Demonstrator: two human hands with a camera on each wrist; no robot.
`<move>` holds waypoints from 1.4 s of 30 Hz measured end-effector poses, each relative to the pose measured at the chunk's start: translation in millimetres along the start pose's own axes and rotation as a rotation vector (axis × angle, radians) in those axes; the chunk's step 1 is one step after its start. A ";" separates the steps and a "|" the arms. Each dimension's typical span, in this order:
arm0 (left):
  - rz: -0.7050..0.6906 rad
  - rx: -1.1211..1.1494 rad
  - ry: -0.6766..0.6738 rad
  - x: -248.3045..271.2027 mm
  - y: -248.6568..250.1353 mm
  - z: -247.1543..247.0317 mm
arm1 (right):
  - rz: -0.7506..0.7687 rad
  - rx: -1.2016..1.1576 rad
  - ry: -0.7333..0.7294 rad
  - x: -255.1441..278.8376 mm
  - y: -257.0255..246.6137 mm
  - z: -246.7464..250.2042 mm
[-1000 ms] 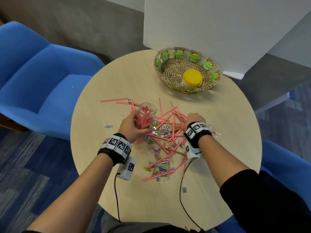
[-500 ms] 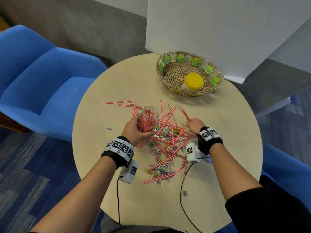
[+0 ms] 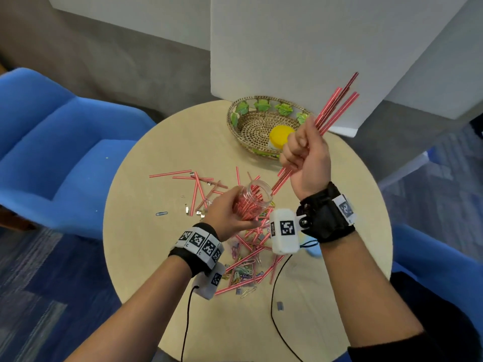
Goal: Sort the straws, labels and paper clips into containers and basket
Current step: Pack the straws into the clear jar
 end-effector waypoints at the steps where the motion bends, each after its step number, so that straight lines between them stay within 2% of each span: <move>1: -0.010 0.004 -0.004 1.0 3.1 -2.4 | 0.007 0.028 -0.002 3.6 2.2 -3.5; 7: -0.011 0.012 -0.016 9.8 8.0 -7.6 | 0.001 0.065 -0.026 21.5 15.9 -14.6; 11: 0.012 0.107 0.025 14.6 8.5 1.7 | -0.075 0.436 -0.038 37.0 36.1 -10.1; 14: 0.017 0.070 0.050 17.5 9.1 9.7 | -0.082 0.617 -0.138 46.3 47.1 -8.2; 16: 0.017 0.061 0.052 19.5 5.7 13.2 | -0.043 0.744 -0.213 50.4 52.5 -12.3; 21: 0.027 0.017 0.024 20.3 -8.3 18.1 | 0.038 1.107 -0.204 41.9 35.4 -4.5; 25: 0.056 -0.060 0.042 21.5 -18.9 26.6 | -0.083 1.090 -0.238 38.7 33.1 1.2; 29: 0.059 -0.047 0.058 23.1 -17.1 34.2 | -0.041 1.248 -0.280 35.4 46.9 -14.7; 33: 0.078 -0.089 -0.022 24.7 -22.8 30.8 | -0.085 1.466 -0.499 22.6 50.3 -27.3; 37: 0.069 -0.055 -0.022 26.0 -24.0 27.2 | -0.110 1.557 -0.689 34.2 68.9 -48.6; 42: 0.044 -0.084 -0.034 27.7 -19.0 26.6 | -0.293 1.535 -0.664 27.0 64.8 -29.1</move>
Point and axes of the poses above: each hand's wrist, its own x-axis away from the middle knuckle, its own z-axis out of the back of the hand, y = z × x, the point moved 8 cm from there along -x, towards the middle knuckle, and after that the axes turned 2 degrees about z, right-handed, at the moved point
